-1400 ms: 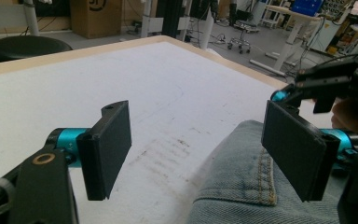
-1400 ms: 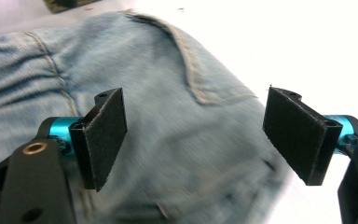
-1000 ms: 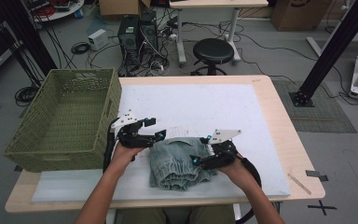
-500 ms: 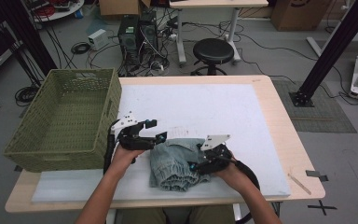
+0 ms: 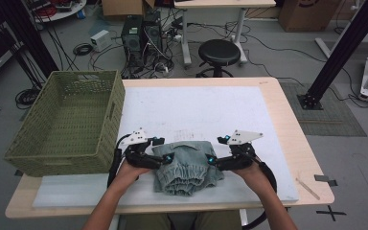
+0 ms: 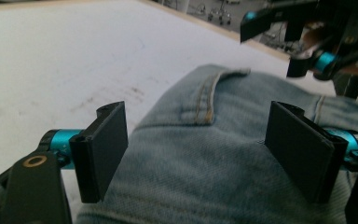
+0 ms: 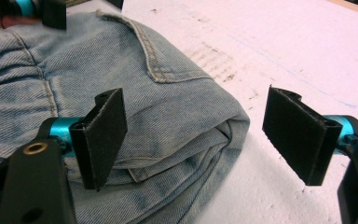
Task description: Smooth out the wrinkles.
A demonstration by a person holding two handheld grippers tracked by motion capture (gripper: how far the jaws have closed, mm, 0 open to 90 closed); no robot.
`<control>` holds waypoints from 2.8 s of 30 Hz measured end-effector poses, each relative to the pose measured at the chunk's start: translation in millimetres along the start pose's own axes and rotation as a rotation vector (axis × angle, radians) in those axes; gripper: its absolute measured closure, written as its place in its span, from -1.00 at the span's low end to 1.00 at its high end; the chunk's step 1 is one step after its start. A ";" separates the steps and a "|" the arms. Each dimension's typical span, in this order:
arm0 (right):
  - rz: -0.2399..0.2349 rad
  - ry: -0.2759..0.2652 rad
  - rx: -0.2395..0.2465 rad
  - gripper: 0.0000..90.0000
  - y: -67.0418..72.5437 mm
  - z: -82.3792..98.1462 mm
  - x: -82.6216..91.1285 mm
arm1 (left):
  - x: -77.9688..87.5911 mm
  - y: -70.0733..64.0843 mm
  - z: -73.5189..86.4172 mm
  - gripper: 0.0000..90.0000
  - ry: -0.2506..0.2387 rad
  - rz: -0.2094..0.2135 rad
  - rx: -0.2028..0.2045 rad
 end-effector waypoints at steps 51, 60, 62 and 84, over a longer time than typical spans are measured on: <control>0.075 0.010 -0.040 -0.51 -19.6 -5.4 15.6 | 29.2 9.9 -25.9 -0.52 -0.164 -0.107 0.014; 0.090 0.007 -0.033 -0.51 -19.6 -4.2 17.5 | 27.0 6.3 -26.5 -0.52 -0.147 -0.111 -0.010; 0.090 0.008 -0.032 -0.51 -19.4 -3.5 17.8 | 27.2 5.5 -26.6 -0.52 -0.147 -0.113 -0.012; -0.008 0.160 -0.106 -0.10 -17.7 7.9 -17.9 | 13.9 24.5 11.4 -0.36 0.132 -0.141 0.172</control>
Point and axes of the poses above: each handheld gripper's, and its own axes: x roughly backward along the jaws, z roughly out of its underside, y roughly to its left, the point moved 2 cm from there along -x, roughly forward along the jaws, and after that the axes turned 5 degrees about -z, right-handed, at the moved point
